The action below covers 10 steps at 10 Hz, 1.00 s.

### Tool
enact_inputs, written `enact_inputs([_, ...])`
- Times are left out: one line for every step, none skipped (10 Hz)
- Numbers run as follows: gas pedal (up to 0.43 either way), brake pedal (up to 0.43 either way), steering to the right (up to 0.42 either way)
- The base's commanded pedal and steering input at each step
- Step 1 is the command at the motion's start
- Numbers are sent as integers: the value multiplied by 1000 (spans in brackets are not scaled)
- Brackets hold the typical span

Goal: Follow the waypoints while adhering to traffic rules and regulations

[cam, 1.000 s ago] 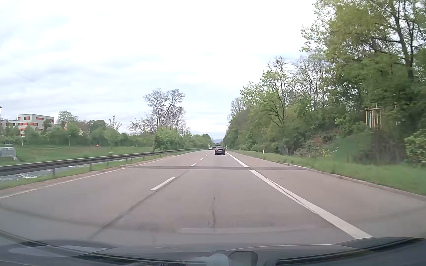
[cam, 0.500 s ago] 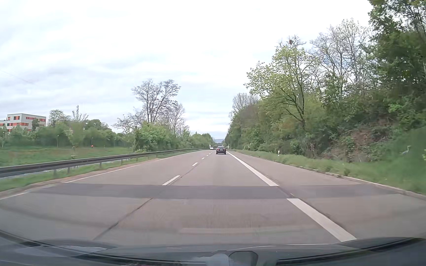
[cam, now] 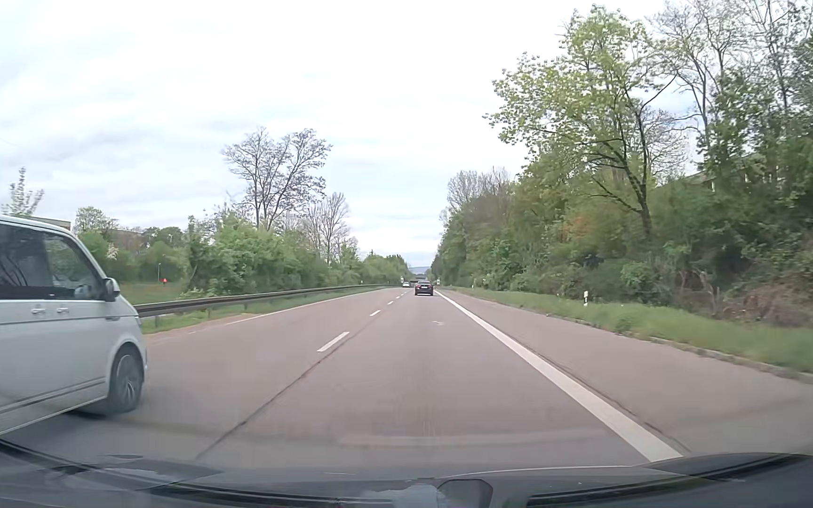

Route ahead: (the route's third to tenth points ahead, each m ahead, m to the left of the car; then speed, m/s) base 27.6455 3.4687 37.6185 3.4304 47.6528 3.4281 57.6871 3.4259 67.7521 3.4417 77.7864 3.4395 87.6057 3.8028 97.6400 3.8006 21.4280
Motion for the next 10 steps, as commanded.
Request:
enact_inputs([67, 0, -1])
enact_inputs([67, 0, 0])
enact_inputs([67, 0, 0])
enact_inputs([67, 0, 0])
enact_inputs([67, 0, 0])
enact_inputs([67, 0, 0])
enact_inputs([67, 0, 1])
enact_inputs([79, 0, 1])
enact_inputs([79, 0, 1])
enact_inputs([79, 0, 1])
